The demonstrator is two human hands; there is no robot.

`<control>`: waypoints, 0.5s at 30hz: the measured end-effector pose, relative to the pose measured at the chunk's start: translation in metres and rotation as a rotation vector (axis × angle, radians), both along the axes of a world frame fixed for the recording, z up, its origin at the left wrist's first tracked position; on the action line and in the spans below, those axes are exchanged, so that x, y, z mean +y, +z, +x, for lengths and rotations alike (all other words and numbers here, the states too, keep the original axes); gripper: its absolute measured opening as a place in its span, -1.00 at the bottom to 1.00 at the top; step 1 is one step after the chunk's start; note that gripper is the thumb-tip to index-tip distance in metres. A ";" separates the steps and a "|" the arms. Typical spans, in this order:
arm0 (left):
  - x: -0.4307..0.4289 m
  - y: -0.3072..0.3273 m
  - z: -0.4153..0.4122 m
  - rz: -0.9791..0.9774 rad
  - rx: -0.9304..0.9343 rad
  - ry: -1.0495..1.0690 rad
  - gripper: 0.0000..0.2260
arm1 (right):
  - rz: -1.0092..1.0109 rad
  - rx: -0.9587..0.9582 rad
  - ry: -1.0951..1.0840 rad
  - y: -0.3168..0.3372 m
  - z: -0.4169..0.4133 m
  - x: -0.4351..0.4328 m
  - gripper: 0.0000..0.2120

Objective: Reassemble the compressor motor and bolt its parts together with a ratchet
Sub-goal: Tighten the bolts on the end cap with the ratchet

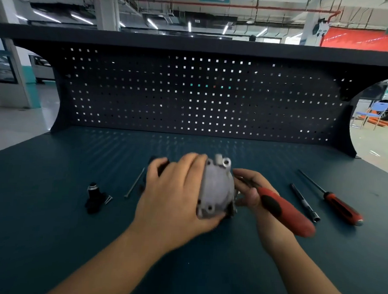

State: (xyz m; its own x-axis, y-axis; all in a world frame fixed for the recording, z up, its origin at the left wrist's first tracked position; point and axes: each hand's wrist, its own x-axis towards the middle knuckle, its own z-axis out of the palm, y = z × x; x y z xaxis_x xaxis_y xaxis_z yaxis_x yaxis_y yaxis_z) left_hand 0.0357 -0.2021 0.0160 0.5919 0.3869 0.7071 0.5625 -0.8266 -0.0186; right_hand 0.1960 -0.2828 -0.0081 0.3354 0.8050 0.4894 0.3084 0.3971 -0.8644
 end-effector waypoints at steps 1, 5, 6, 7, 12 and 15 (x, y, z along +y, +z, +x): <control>-0.005 -0.013 0.000 0.062 -0.040 -0.014 -0.26 | 0.016 0.006 0.044 0.004 -0.006 -0.006 -0.13; -0.011 -0.051 0.003 0.212 -0.154 -0.028 -0.34 | 0.003 -0.070 0.070 0.008 -0.016 -0.016 -0.50; -0.011 -0.058 0.003 0.225 -0.158 -0.027 -0.33 | -0.008 -0.079 0.039 0.007 -0.016 -0.016 -0.55; -0.010 -0.064 0.003 0.232 -0.162 -0.026 -0.31 | -0.028 -0.073 -0.001 0.004 -0.016 -0.015 -0.61; 0.001 -0.079 0.014 0.214 -0.216 -0.016 -0.29 | -0.030 -0.158 -0.186 -0.012 -0.014 -0.003 -0.76; 0.007 -0.076 0.023 0.136 -0.171 -0.014 -0.31 | -0.005 -0.133 -0.229 -0.017 -0.004 0.010 -0.80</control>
